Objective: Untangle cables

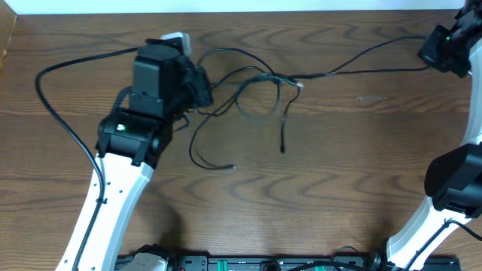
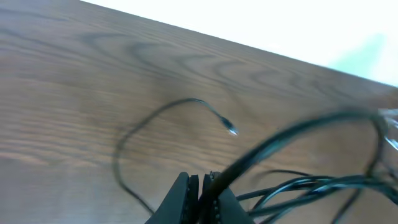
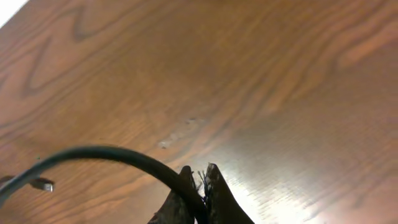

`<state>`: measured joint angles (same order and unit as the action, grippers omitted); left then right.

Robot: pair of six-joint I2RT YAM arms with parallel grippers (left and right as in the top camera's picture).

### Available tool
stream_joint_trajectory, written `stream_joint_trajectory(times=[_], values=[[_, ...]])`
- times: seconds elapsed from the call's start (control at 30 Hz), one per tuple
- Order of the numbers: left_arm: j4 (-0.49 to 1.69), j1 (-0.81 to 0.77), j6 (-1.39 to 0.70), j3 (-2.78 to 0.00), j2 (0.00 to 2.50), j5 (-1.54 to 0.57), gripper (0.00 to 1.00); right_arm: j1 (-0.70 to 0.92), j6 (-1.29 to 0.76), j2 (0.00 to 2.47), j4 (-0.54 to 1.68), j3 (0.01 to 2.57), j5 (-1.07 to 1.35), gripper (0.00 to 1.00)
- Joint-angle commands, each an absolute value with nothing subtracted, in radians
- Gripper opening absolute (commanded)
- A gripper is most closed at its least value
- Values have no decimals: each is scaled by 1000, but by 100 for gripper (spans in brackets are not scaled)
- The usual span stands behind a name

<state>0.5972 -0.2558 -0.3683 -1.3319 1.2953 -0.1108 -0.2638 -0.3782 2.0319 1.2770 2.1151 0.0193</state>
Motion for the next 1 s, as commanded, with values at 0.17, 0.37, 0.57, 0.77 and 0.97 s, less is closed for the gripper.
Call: stream_joint_trajectory(times=[0.17,0.37,0.57,0.77,0.97], values=[[627,40,-409,-1338,1292,120,7,-421,-350,2068,1332,2130,-95,1],[650,100,-397,-1338,1292,118,7,-418,-339,2090,1356,2130,-101,1],[648,174,-393,-1338,1292,199,7,-437,-347,2123,1359,2130,-216,1],[647,305,-403,-1338,1293,187,8,-488,-347,2180,1387,2130,-193,1],[643,336,-360,-1338,1293,60,8,-489,-249,2201,1370,2130,22,1]])
